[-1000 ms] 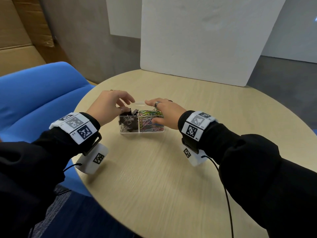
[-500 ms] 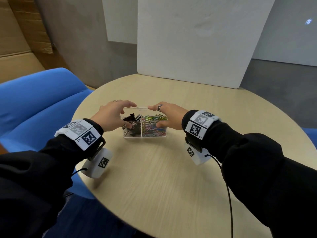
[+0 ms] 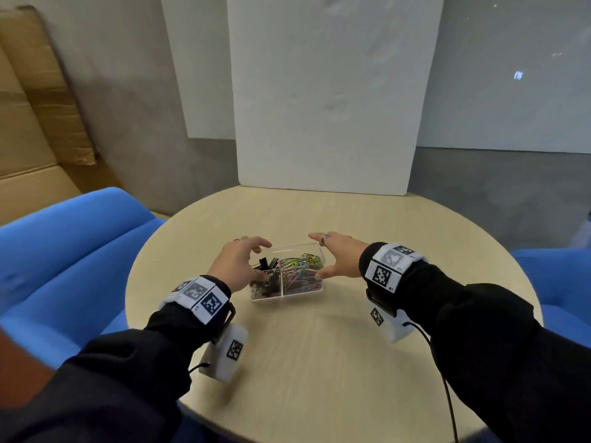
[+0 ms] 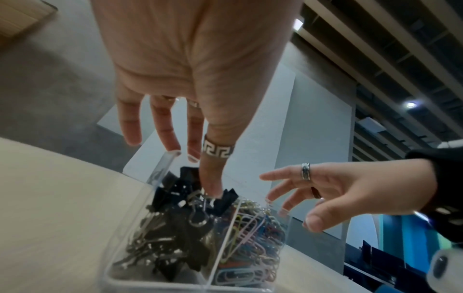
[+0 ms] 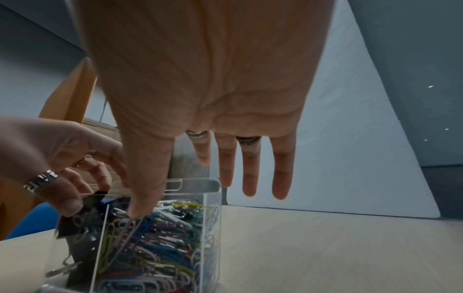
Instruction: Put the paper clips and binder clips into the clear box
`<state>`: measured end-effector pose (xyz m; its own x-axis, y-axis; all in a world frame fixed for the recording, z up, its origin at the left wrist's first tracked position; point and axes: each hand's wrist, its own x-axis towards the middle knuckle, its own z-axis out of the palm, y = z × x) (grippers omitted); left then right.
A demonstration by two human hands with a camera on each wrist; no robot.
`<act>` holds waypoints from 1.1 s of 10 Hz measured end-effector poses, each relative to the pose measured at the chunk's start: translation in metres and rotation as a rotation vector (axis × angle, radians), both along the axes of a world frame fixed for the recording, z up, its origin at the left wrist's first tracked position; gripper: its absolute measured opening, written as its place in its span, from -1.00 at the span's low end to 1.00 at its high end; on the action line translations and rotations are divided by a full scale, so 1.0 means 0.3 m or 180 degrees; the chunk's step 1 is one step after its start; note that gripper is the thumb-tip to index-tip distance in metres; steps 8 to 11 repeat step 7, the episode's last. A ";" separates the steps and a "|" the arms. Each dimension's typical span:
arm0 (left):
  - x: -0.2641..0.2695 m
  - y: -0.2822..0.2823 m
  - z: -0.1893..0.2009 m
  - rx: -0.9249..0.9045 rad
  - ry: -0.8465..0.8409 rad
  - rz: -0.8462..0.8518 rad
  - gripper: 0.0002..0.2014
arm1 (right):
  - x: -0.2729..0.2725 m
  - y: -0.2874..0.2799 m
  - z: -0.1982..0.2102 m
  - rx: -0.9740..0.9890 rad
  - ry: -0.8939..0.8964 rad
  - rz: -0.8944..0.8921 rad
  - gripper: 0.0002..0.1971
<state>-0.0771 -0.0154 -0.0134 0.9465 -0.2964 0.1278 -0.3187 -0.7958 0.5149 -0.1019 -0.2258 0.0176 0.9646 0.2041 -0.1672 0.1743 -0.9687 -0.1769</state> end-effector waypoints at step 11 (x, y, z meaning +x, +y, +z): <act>0.362 -0.159 0.174 0.0862 0.1154 -0.0558 -0.41 | 0.307 -0.207 0.169 0.0612 0.0681 -0.0218 -0.53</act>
